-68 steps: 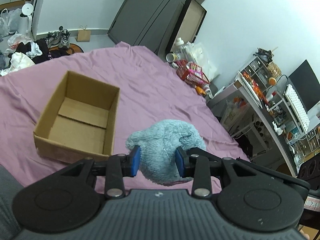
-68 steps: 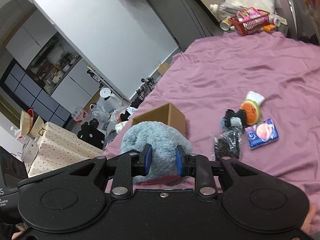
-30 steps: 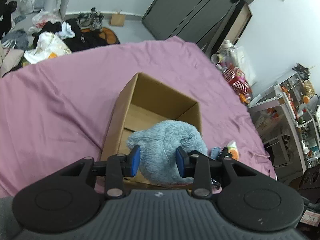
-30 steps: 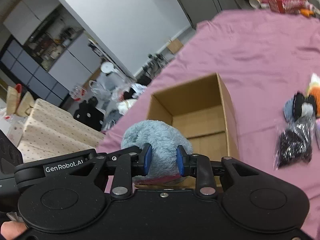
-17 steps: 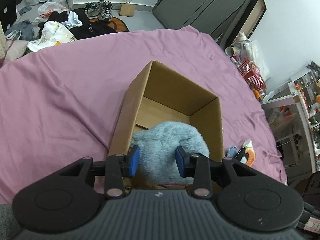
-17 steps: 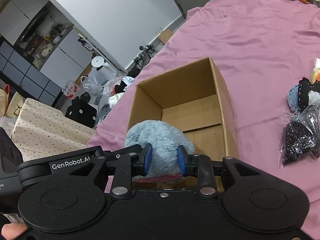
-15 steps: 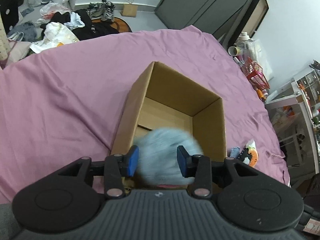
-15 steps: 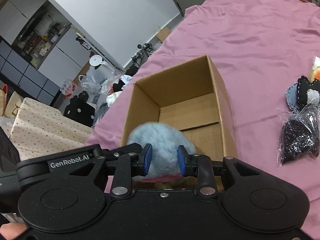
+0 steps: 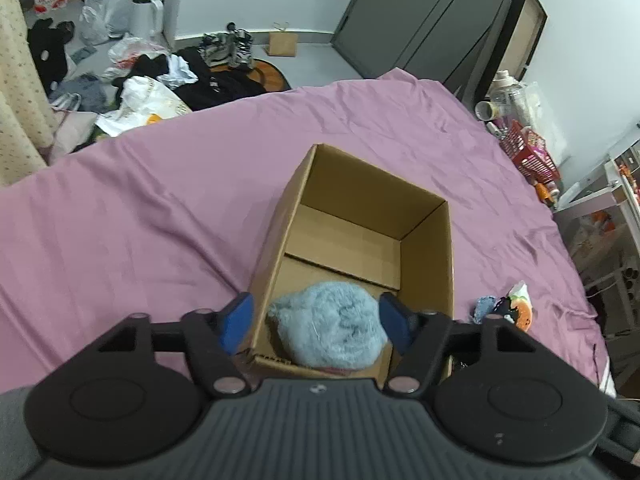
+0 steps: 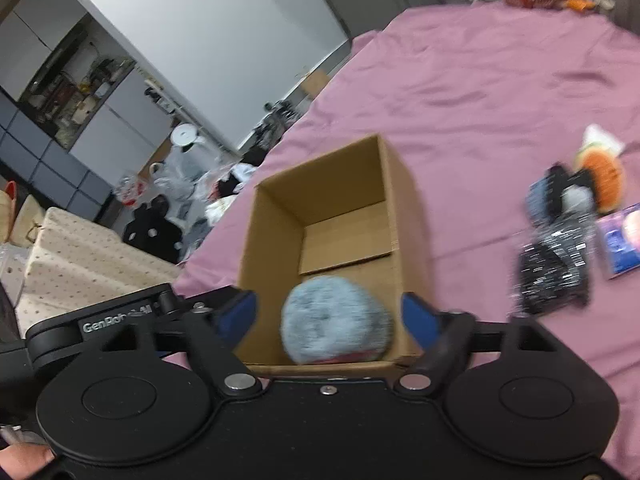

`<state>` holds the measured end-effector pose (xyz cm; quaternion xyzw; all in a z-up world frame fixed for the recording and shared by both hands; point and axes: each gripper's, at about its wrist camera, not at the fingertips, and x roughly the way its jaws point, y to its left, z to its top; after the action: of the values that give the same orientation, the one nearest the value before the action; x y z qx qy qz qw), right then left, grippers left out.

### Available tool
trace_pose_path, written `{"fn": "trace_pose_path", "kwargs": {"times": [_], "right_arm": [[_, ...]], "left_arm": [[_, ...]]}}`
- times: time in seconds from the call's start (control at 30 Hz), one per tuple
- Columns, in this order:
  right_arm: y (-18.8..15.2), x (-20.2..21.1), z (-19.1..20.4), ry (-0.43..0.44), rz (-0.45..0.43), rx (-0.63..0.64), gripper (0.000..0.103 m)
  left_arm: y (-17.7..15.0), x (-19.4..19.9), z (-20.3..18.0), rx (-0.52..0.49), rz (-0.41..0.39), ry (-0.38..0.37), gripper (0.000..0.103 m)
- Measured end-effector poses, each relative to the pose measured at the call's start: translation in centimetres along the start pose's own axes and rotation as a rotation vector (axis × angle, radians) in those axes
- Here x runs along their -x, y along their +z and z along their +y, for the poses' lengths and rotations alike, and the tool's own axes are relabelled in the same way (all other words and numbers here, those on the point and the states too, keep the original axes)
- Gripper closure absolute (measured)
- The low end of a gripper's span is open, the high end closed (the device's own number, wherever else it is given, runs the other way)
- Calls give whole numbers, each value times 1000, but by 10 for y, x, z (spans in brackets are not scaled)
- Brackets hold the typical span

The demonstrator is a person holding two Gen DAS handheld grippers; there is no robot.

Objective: Organize soft objects
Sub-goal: 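Open both grippers to drop the grey plush into the box, then move the left gripper to the black sequin bag while the right gripper approaches the blue tissue packet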

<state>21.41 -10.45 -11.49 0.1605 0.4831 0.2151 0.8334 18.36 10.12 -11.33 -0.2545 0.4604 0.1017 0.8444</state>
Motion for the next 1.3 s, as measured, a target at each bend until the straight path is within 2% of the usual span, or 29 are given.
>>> {"fn": "trace_pose_path", "kwargs": {"times": [0.17, 0.3, 0.37, 0.53, 0.73, 0.8, 0.93, 1.3], "right_arm": [[2, 23, -7, -20, -36, 16, 10], [2, 38, -13, -39, -63, 36, 4], [3, 47, -15, -46, -83, 37, 0], [9, 73, -24, -55, -149, 38, 0], [17, 103, -40, -22, -211, 26, 0], [20, 110, -48, -14, -219, 10, 0], [22, 122, -60, -58, -262, 18, 0], [24, 149, -101, -72, -329, -6, 0]], "left_arm": [[-4, 14, -11, -29, -34, 12, 26], [-8, 25, -20, -60, -55, -21, 24], [-10, 32, -27, -83, -75, -14, 24], [-13, 48, -43, -134, -132, -32, 24], [-18, 58, -62, -171, -155, -38, 24], [-20, 59, -68, -185, -153, -38, 24], [-26, 61, -81, -205, -130, -52, 24], [-47, 57, -118, -261, -113, -59, 24]]}}
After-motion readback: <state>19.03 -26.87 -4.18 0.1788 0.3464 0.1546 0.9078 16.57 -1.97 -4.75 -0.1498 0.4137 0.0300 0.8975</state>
